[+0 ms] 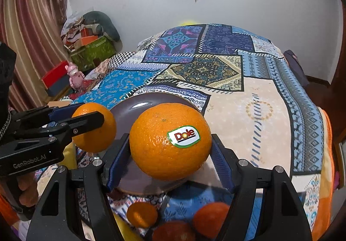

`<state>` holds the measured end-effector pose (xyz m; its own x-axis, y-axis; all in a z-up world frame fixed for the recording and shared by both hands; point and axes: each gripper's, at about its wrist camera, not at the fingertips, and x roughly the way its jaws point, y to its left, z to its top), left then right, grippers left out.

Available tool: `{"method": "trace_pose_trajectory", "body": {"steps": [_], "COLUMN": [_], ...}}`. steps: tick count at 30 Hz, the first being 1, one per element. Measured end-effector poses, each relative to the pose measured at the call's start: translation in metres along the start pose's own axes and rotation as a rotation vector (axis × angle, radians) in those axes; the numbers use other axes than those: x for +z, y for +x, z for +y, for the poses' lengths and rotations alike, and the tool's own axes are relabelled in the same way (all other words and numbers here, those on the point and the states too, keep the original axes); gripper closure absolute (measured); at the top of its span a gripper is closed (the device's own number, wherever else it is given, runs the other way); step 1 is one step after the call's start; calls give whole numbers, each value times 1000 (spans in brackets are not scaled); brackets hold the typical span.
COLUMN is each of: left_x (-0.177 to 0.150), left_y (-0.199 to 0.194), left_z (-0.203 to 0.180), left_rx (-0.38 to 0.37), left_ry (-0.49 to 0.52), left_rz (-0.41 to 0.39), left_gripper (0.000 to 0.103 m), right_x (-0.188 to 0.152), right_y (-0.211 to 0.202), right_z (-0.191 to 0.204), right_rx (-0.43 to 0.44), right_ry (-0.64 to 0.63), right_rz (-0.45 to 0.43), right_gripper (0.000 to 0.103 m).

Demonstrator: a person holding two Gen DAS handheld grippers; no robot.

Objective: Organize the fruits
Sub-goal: 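Carry the left tool's orange onto the purple plate while the right tool lowers its orange beside it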

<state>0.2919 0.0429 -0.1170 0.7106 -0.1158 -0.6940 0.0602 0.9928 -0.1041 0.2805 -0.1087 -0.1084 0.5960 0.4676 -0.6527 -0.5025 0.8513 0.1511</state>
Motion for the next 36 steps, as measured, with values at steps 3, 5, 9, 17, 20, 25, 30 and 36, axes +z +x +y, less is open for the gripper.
{"method": "trace_pose_trajectory", "body": {"steps": [3,5,9,17,20,25,30,36], "left_x": [7,11,17,18,17,15,17,18], "left_y": [5,9,21,45,48,56,56,50], "left_z": [1,2,6,16,14,12,11,10], "left_rx": [2,1,10,-9,-12,-25,-23,-4], "left_ry": [0,-1,-8,-37,-32,-26,-26,-18], "left_rz": [-1,4,24,84,85,103,89,71], "left_gripper": [56,56,56,56,56,58,60,61], "right_x": [4,6,8,7,7,9,9,9], "right_y": [8,14,23,42,49,54,60,71], "right_z": [1,3,3,5,6,8,17,13], "right_rx": [5,3,-4,6,7,23,26,43], "right_ry": [-9,-20,-46,-67,-71,-82,-110,-88], "right_rz": [19,33,58,116,132,159,189,246], "right_gripper": [34,34,34,34,35,34,34,33]}}
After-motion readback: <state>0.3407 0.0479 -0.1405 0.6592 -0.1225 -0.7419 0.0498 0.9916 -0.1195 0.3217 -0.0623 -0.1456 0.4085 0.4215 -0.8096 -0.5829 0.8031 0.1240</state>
